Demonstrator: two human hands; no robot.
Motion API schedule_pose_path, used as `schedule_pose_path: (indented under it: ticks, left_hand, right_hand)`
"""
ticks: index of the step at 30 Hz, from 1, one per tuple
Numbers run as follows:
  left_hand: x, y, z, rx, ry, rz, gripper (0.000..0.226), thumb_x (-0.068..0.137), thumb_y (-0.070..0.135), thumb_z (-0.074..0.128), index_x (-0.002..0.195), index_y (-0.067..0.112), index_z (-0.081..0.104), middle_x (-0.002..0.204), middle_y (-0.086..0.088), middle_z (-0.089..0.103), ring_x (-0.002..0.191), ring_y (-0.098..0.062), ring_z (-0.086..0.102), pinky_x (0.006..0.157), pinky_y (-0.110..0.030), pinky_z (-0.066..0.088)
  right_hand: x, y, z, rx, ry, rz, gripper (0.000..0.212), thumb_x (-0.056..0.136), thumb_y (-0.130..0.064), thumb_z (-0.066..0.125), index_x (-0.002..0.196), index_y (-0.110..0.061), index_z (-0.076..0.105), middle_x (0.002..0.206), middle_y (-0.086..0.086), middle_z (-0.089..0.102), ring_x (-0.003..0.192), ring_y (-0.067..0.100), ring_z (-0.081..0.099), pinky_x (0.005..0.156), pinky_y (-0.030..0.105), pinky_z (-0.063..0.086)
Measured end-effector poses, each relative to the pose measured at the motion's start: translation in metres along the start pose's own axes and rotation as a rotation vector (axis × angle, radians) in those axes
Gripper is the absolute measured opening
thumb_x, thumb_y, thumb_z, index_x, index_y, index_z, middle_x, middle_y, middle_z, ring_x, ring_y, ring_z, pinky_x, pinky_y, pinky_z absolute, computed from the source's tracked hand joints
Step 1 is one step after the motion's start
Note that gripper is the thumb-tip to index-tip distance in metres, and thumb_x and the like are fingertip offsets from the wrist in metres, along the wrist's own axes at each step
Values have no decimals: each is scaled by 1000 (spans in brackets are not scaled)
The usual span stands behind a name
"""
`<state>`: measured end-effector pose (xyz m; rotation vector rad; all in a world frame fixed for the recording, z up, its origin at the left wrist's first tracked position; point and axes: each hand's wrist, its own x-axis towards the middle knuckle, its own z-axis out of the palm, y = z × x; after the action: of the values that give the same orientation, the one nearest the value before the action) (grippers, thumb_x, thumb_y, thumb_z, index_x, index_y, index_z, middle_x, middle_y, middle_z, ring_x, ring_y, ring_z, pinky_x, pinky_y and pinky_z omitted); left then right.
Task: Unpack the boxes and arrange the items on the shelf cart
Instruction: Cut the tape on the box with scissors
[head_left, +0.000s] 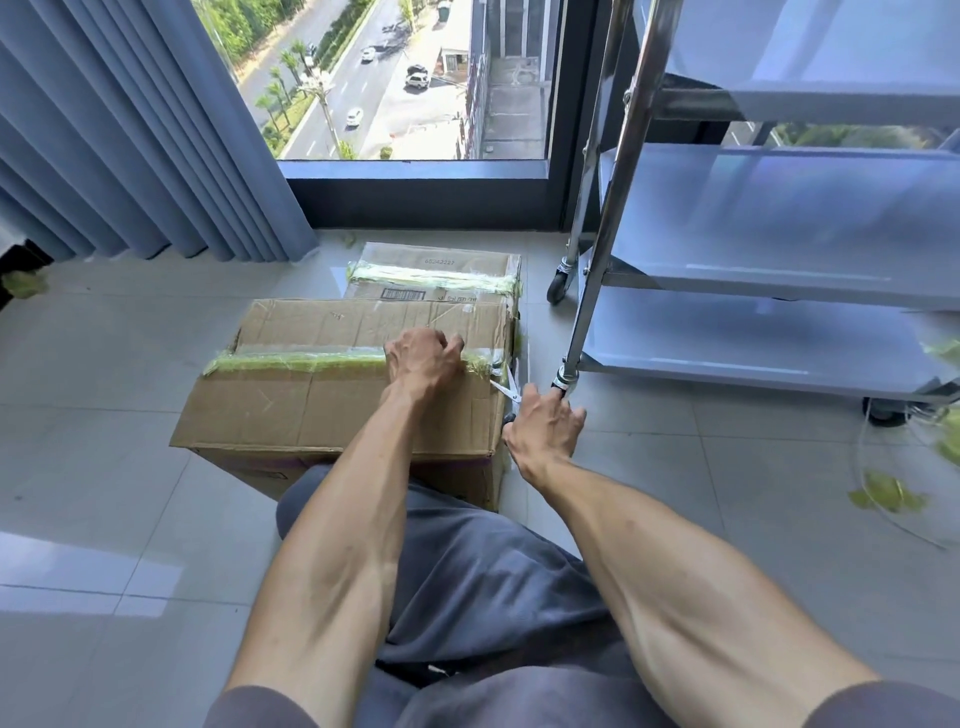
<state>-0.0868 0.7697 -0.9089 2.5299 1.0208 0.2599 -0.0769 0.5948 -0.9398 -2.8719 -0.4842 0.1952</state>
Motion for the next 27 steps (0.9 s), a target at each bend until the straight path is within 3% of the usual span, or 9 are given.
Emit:
schedule_pose_path:
  ticks: [3,5,10,12,16,22,27]
  left_hand:
    - [1,2,5,44,-92,-9,34,99,38,47,77,19,64,61,2,47,73,-19,51,73,-30,32]
    - [-3,1,12,67,-185,-43,27,102,36,40,88,20,58,75,-2,47,90,-20,42,83,-38,27]
    - [-11,1,22,91,-316,-79,23,99,31,36,92,17,53,89,-11,49,99,-26,39,83,-40,24]
    - [-18,-2,27,65,-260,-43,21,99,31,37,92,17,52,94,-13,55,109,-28,41,90,-43,29]
    - [-41,-19,41,90,-16,105,22,98,29,43,102,15,58,117,-7,62,117,-26,44,103,-45,29]
    - [-41,-11,50,75,57,57,23,96,30,46,105,15,61,122,-2,60,120,-25,44,105,-45,26]
    - [-39,-13,51,62,59,57,24,96,31,47,108,15,62,125,-1,61,122,-24,43,106,-45,25]
  right_hand:
    - [-3,-3,-2,40,30,9,13,84,-19,59,97,-17,61,89,7,60,87,27,65,75,33,43]
    - [-5,-5,-4,49,54,12,6,82,-14,60,87,-16,63,75,4,57,80,26,68,65,29,41]
    - [-6,-3,-9,77,44,3,9,79,-12,61,75,-17,54,69,4,56,74,27,67,61,28,40]
    - [-7,-2,-6,86,59,-10,3,80,-13,57,83,-15,55,78,6,58,77,27,66,65,30,44]
    - [-5,-6,-5,80,62,-8,24,84,-21,54,105,-11,59,100,11,60,91,30,64,76,37,49]
    - [6,-13,-13,18,52,-29,20,89,-20,57,105,-10,61,99,12,62,92,29,66,72,34,49]
    - [11,-20,-8,-22,16,-46,26,96,0,43,99,-8,67,95,11,67,92,28,69,68,31,50]
